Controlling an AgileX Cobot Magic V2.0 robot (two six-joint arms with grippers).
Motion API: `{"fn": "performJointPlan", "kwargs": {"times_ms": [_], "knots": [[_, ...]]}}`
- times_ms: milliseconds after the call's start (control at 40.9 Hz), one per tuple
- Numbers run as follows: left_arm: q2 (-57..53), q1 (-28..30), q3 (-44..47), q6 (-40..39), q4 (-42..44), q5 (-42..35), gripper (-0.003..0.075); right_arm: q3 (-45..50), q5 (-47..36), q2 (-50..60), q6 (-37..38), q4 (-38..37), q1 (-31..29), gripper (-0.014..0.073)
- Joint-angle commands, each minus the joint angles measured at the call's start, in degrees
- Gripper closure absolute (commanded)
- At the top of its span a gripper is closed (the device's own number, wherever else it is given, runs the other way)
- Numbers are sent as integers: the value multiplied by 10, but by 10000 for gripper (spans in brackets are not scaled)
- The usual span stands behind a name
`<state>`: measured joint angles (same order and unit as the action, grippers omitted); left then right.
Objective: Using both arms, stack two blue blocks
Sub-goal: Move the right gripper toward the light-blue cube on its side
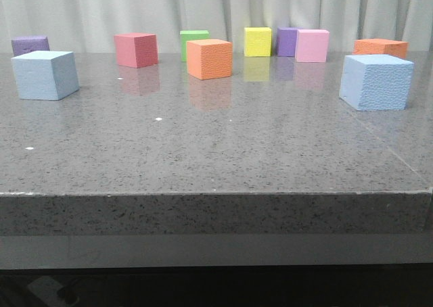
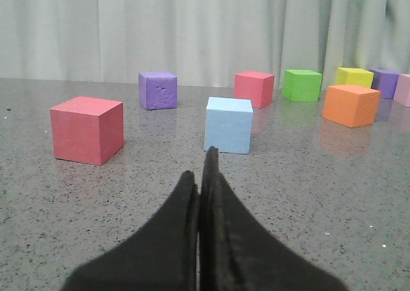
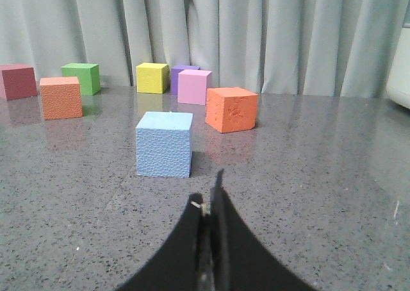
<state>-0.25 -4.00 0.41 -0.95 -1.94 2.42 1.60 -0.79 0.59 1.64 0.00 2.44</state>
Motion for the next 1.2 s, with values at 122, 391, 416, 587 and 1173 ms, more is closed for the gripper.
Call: {"fn": "performJointPlan", "kwargs": {"times_ms": [122,391,416,587,1173], "knots": [[-10,2,0,0,-4,-45,741,-4,-44,10,-1,0,-2,718],[-10,2,0,0,-4,-45,741,-4,-44,10,-1,0,-2,718],[-10,2,0,0,-4,-45,741,-4,-44,10,-1,0,-2,718],[-10,2,0,0,-4,-45,741,-4,-44,10,-1,0,-2,718],[0,2,-140,0,-4,-21,741,-151,32,2,-1,-3,-2,718]]}}
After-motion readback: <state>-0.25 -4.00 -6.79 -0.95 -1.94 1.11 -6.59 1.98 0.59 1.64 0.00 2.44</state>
